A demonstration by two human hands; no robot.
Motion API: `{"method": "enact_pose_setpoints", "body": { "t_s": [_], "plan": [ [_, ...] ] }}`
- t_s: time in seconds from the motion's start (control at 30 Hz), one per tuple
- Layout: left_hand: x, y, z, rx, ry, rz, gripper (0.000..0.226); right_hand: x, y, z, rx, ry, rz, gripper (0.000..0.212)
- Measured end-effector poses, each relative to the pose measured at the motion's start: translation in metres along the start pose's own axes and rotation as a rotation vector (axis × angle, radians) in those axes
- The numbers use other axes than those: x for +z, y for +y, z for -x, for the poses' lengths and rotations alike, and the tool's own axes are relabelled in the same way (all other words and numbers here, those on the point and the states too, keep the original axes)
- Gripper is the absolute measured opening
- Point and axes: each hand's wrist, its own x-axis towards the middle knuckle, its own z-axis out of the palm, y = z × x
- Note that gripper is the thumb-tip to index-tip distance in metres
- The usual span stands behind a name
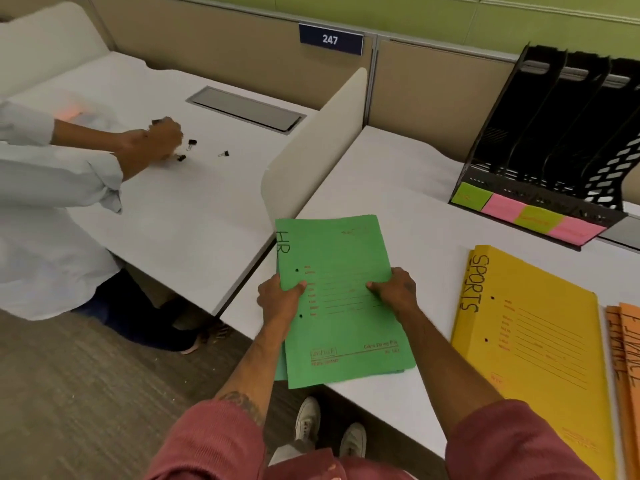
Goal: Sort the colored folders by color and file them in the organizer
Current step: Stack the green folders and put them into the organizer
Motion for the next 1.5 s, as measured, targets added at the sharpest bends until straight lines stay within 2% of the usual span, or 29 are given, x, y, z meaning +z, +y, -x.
{"method": "enact_pose_setpoints", "body": {
  "t_s": [0.1,0.17,0.27,0.33,0.47,0.53,0.73,0.87,0.97,1.17,1.3,1.5],
  "plan": [
    [0.003,-0.011,0.001,-0.023,0.058,-0.238,0.04,0.008,0.004,0.006,-0.031,0.013,0.237,0.062],
    [0.005,-0.009,0.0,-0.054,0.074,-0.282,0.042,0.011,0.007,0.007,-0.069,0.017,0.269,0.062],
    [0.003,-0.005,-0.005,-0.134,0.05,-0.234,0.048,0.009,0.009,0.007,-0.046,0.009,0.241,0.064],
    [0.001,-0.004,-0.01,-0.161,-0.008,-0.122,0.05,0.003,0.01,0.005,0.009,-0.012,0.199,0.066],
    [0.005,0.0,-0.013,-0.181,-0.112,0.04,0.025,-0.011,0.018,0.004,0.101,-0.031,0.093,0.068],
    [0.013,0.006,-0.013,-0.163,-0.146,0.007,0.027,-0.019,0.024,0.004,0.111,-0.029,0.039,0.068],
    [0.05,0.03,-0.024,0.008,-0.231,-0.125,0.035,-0.041,0.042,0.008,0.142,0.077,-0.106,0.057],
    [0.072,0.051,-0.037,0.101,-0.302,-0.175,0.034,-0.053,0.043,0.008,0.16,0.182,-0.217,0.06],
    [0.084,0.066,-0.05,0.195,-0.408,-0.218,0.036,-0.061,0.043,0.003,0.213,0.256,-0.287,0.062],
    [0.102,0.091,-0.077,0.326,-0.615,-0.393,0.039,-0.063,0.044,-0.004,0.303,0.362,-0.474,0.052],
    [0.107,0.093,-0.092,0.436,-0.624,-0.619,0.044,-0.058,0.046,-0.004,0.292,0.412,-0.497,0.049],
    [0.116,0.084,-0.102,0.539,-0.578,-0.872,0.049,-0.06,0.048,-0.006,0.291,0.464,-0.33,0.047]
  ]
}}
